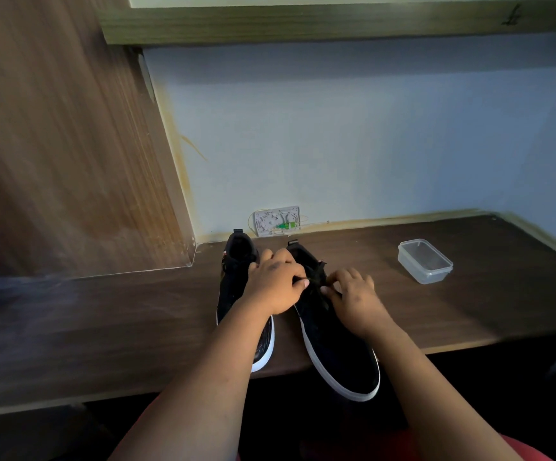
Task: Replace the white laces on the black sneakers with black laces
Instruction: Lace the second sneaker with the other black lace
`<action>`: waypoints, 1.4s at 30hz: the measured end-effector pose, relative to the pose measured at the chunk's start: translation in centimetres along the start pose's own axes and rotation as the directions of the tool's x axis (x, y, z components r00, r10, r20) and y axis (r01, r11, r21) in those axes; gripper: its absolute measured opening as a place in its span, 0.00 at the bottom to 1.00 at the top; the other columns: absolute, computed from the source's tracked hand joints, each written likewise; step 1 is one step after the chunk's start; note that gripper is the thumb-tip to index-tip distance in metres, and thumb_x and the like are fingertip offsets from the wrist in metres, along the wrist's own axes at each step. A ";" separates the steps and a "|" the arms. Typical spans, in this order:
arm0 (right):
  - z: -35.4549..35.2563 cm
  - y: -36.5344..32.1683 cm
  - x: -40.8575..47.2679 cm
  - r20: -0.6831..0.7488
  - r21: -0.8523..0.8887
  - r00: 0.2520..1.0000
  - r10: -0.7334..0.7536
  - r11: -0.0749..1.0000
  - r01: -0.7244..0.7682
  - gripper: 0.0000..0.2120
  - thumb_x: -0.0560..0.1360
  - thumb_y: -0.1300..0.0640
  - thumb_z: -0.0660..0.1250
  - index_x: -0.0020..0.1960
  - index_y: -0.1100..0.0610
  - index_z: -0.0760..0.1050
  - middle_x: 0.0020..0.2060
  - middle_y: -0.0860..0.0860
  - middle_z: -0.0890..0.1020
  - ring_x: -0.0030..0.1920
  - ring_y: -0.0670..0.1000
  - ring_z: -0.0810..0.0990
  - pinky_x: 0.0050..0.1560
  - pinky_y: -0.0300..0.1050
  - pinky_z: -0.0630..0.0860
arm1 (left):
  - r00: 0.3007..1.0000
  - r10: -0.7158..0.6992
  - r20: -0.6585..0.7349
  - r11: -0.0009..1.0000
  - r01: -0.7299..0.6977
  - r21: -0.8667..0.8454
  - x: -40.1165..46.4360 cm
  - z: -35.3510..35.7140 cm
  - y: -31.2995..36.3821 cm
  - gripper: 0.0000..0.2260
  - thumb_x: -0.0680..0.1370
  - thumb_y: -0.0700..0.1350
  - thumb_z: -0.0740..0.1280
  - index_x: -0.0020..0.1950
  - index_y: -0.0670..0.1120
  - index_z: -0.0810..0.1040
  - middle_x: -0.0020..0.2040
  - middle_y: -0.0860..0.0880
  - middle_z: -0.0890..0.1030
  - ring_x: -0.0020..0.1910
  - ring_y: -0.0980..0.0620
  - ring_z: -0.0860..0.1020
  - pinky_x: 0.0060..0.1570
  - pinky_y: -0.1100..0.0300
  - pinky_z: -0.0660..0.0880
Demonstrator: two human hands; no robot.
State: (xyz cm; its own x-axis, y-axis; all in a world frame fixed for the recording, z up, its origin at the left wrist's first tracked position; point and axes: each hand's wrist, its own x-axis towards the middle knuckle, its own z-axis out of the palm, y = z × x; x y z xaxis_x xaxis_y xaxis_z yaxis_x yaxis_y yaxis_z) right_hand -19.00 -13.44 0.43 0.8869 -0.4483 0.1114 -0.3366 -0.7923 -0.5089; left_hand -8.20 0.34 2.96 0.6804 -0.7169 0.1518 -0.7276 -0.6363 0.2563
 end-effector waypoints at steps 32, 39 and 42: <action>2.8 -6.4 -1.8 0.229 -0.041 0.933 0.277 0.961 -0.275 0.74 0.46 0.19 0.67 0.75 0.46 0.29 0.77 0.59 0.49 0.77 0.62 0.48 0.70 0.70 0.51 | 0.692 -0.397 0.603 0.717 0.644 -0.267 -5.8 -0.7 -4.5 0.36 0.73 0.57 0.72 0.74 0.44 0.60 0.69 0.44 0.70 0.59 0.45 0.77 0.48 0.53 0.79; 3.6 -7.5 -2.1 0.207 -0.145 0.924 0.321 0.944 -0.296 0.78 0.47 0.26 0.75 0.70 0.47 0.18 0.77 0.61 0.46 0.76 0.64 0.45 0.71 0.71 0.49 | 0.765 -0.355 0.537 0.869 0.481 -0.112 -4.8 -3.0 -5.3 0.14 0.80 0.38 0.61 0.65 0.39 0.75 0.58 0.44 0.80 0.58 0.43 0.80 0.53 0.54 0.76; 3.7 -7.7 -1.7 0.219 -0.177 0.920 0.325 0.940 -0.290 0.78 0.49 0.31 0.78 0.70 0.47 0.19 0.76 0.60 0.50 0.76 0.64 0.48 0.71 0.72 0.51 | 0.918 -0.371 0.137 0.915 0.387 -0.113 -3.3 -2.7 -5.6 0.12 0.76 0.37 0.62 0.58 0.43 0.78 0.58 0.43 0.79 0.56 0.42 0.77 0.57 0.50 0.76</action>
State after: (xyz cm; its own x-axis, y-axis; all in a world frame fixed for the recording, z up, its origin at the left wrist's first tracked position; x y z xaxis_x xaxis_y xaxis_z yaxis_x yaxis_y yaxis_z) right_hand -16.74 -5.08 0.96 0.7757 -0.5796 -0.2495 -0.6300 -0.6883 -0.3598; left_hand -6.18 7.04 3.56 0.8831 -0.4611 -0.0867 -0.3927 -0.8275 0.4012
